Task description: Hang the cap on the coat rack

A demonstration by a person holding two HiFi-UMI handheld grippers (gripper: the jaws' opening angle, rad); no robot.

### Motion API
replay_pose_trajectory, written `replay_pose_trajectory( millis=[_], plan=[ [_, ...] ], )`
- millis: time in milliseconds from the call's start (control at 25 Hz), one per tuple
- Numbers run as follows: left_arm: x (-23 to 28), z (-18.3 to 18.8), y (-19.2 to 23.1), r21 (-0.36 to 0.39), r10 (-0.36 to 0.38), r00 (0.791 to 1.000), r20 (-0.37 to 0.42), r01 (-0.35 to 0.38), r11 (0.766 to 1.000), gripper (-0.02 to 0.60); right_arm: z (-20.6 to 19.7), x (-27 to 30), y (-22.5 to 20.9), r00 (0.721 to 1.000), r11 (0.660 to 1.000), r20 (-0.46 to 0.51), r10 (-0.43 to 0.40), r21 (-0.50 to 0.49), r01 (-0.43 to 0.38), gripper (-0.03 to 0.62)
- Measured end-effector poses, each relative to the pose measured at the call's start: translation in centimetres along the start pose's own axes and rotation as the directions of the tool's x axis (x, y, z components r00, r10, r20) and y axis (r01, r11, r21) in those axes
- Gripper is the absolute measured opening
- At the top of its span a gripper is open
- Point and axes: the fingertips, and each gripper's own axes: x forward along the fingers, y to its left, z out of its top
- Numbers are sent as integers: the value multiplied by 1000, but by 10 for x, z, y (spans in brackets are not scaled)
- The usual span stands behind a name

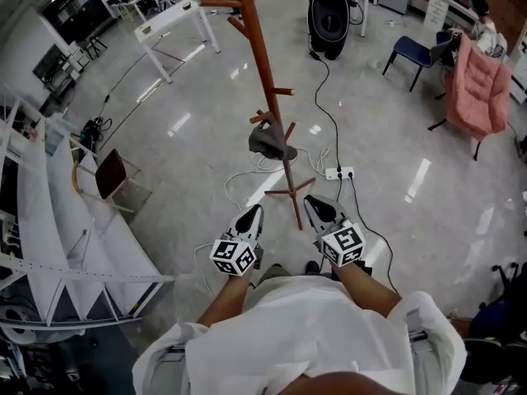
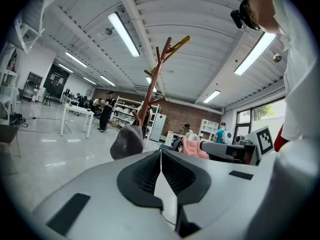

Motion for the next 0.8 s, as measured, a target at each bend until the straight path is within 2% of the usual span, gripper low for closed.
replay_pose_trajectory(
  millis=[200, 520, 800],
  plan=[
    [-12, -7, -20, 2, -47, 999, -25, 47, 999, 20, -9, -5, 21, 1000, 1000, -26, 17, -3, -17, 32],
    [-64, -7, -41, 35, -139, 989, -47, 141, 989, 18, -20, -28, 76, 998, 999, -51, -35, -1, 35, 31],
    [-125, -29, -34, 37, -128, 989, -72, 131, 991, 18, -44, -63, 126, 995, 997, -69, -76, 21, 78, 29]
  ],
)
